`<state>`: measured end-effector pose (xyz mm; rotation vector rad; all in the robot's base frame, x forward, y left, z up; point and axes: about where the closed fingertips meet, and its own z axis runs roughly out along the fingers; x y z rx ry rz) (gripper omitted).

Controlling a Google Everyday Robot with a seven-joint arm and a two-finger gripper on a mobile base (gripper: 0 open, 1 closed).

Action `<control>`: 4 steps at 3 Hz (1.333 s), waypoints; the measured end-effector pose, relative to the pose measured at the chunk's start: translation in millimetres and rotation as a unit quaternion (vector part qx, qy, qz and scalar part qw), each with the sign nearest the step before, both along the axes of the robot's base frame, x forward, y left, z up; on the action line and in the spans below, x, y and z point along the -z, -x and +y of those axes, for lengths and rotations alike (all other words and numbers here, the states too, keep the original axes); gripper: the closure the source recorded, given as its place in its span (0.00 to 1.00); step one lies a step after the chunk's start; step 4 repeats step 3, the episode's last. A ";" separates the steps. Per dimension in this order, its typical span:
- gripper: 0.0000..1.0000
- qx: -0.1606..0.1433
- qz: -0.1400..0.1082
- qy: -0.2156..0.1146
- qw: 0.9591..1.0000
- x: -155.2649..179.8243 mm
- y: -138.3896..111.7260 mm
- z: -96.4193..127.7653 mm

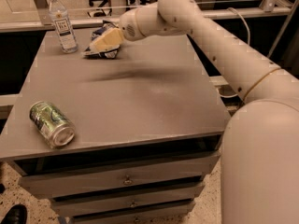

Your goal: Move blue chip bag near blue plastic bottle

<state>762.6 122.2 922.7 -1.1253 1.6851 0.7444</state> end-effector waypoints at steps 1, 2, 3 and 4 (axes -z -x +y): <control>0.00 -0.014 -0.014 0.014 1.000 -7.8 23.8 -61.4; 0.00 -0.035 -0.031 0.022 0.999 -19.9 56.1 -121.7; 0.00 -0.039 -0.029 0.026 0.998 -16.0 60.6 -128.9; 0.00 -0.039 -0.029 0.026 0.998 -16.0 60.6 -128.9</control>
Offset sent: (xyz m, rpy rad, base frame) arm -0.0995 -0.2133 0.0397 -0.0649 -0.1163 0.1105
